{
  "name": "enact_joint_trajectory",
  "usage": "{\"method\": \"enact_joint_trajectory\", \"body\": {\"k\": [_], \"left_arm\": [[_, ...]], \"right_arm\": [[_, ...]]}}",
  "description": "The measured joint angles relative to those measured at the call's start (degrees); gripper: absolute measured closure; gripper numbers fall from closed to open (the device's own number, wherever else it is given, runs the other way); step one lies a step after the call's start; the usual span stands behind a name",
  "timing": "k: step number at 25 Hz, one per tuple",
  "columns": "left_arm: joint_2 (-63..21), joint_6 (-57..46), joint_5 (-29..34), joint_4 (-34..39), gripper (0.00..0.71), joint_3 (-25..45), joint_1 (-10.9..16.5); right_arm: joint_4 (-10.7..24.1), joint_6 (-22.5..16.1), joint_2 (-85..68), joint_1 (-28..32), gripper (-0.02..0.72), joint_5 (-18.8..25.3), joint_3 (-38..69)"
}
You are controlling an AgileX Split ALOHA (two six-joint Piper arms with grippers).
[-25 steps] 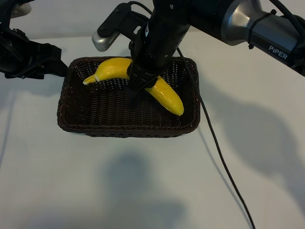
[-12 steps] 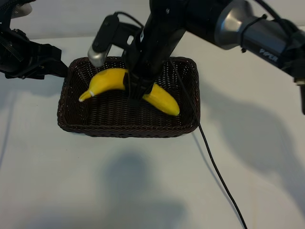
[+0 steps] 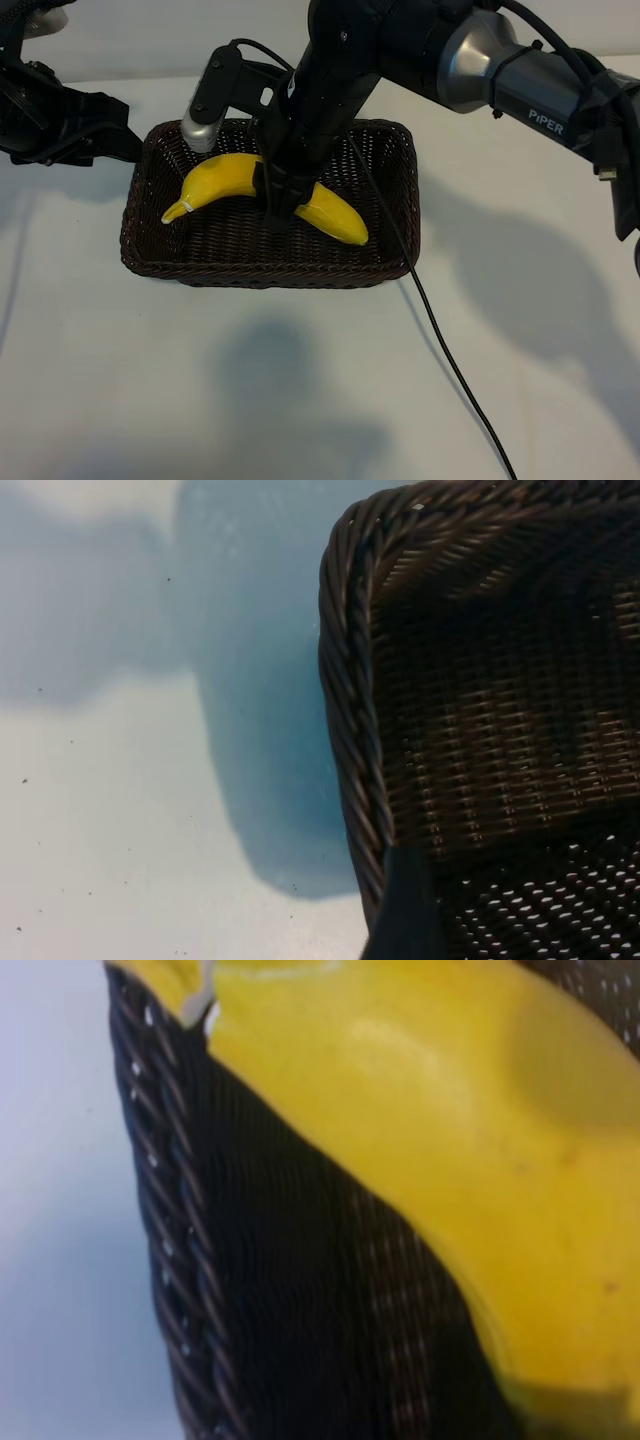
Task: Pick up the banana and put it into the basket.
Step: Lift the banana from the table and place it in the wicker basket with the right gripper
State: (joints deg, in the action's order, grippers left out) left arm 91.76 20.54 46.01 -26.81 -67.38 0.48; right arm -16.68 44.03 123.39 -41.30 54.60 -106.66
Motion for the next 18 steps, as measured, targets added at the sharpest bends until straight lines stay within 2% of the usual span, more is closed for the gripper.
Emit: {"method": "enact_joint_trajectory", "body": {"k": [18], "left_arm": [[0.0,0.24,0.0,0.0,0.121,0.0,0.0]], "right_arm": [[-0.12,0.34,5.1,0.0,0.292,-5.54,0.0]]}}
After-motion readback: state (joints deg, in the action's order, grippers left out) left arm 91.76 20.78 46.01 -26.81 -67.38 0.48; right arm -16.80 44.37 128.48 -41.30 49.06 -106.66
